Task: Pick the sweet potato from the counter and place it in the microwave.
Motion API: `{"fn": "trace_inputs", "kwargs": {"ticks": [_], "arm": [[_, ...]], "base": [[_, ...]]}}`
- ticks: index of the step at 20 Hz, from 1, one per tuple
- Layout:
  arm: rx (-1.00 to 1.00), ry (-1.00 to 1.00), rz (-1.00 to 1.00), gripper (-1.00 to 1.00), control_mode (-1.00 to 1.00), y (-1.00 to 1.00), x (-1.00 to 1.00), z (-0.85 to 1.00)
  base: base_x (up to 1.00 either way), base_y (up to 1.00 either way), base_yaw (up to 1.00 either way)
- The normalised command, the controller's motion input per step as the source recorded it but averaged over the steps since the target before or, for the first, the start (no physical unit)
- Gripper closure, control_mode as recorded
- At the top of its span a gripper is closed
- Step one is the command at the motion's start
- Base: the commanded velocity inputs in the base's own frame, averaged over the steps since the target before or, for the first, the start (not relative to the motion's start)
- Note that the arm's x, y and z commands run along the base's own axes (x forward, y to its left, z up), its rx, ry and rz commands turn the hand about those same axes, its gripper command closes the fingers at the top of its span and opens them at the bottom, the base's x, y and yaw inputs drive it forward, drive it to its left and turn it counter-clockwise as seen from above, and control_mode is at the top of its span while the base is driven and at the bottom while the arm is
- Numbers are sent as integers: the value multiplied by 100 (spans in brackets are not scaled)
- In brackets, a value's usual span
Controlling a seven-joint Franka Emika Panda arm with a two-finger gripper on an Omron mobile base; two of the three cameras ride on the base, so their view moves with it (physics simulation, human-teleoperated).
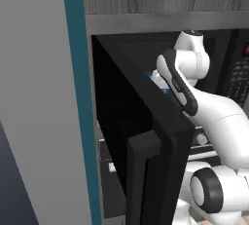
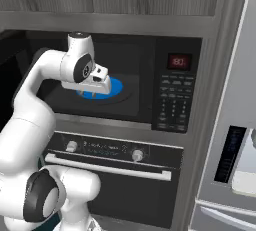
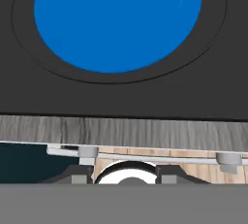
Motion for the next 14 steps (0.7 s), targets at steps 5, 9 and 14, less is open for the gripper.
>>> {"fn": "trace_inputs", "kwargs": {"ticks": [5, 9, 14], "arm": [[0, 0, 0, -100, 100, 0, 0, 0], [0, 0, 0, -100, 100, 0, 0, 0], [0, 0, 0, -100, 100, 0, 0, 0]], "base": [[-61, -13, 4], [-100, -35, 4], [-34, -42, -17]]}}
